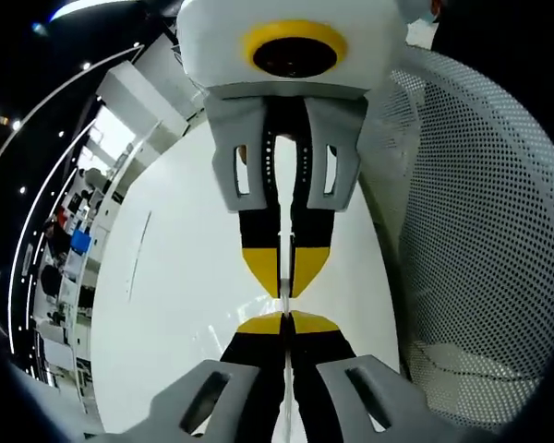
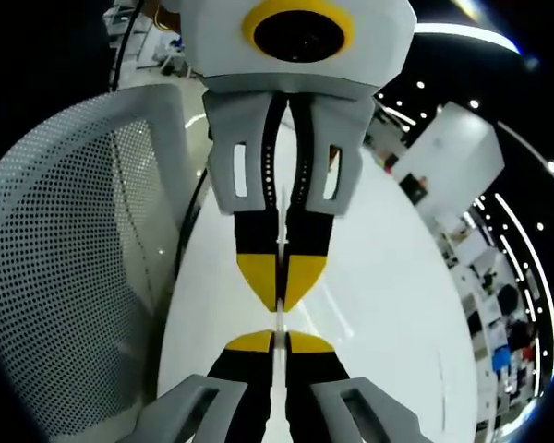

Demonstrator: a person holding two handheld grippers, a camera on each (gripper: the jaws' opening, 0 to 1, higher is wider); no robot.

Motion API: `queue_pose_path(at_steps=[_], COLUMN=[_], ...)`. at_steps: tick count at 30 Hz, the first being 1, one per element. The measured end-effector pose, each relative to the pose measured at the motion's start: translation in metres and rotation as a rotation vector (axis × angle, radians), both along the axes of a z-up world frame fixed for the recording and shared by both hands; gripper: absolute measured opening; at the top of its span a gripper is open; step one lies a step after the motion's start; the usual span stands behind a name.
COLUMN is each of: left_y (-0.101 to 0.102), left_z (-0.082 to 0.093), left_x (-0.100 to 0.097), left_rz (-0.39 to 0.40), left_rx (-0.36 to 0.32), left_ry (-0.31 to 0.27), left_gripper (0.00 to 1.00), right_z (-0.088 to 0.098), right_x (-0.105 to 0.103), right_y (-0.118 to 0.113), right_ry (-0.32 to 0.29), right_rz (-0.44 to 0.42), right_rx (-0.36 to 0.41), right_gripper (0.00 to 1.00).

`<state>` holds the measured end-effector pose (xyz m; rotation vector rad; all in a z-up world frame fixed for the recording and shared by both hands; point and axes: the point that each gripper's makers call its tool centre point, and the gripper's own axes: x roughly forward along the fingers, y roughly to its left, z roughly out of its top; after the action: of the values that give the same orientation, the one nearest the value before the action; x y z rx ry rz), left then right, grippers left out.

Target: Open the resealable bag by pulling the two sides of the seal apart until the entire bag opening is separated and visibly accessible.

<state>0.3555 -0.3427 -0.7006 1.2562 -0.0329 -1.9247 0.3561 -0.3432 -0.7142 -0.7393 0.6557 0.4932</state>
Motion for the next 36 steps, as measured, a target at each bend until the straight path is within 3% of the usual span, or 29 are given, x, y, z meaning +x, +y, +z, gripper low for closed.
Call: queue_pose_path(at_steps=[17, 36], left_y=[-0.001, 0.003], left_z=[0.006, 0.003], left_x=[0.002, -0.001], left_rz=[0.018, 0.032], left_rx=[-0.02, 0.015], left_ry=[0.013, 0.047], left_gripper=[0.0, 0.0], right_z=[-0.006, -0.015], right_x=[-0.013, -0.025], right_y=[-0.021, -0.031], right_ry=[0.019, 0.04], right_rz=[-0.054, -0.09], right_rx=[-0.008, -0.019], right_gripper=[0.0, 0.0])
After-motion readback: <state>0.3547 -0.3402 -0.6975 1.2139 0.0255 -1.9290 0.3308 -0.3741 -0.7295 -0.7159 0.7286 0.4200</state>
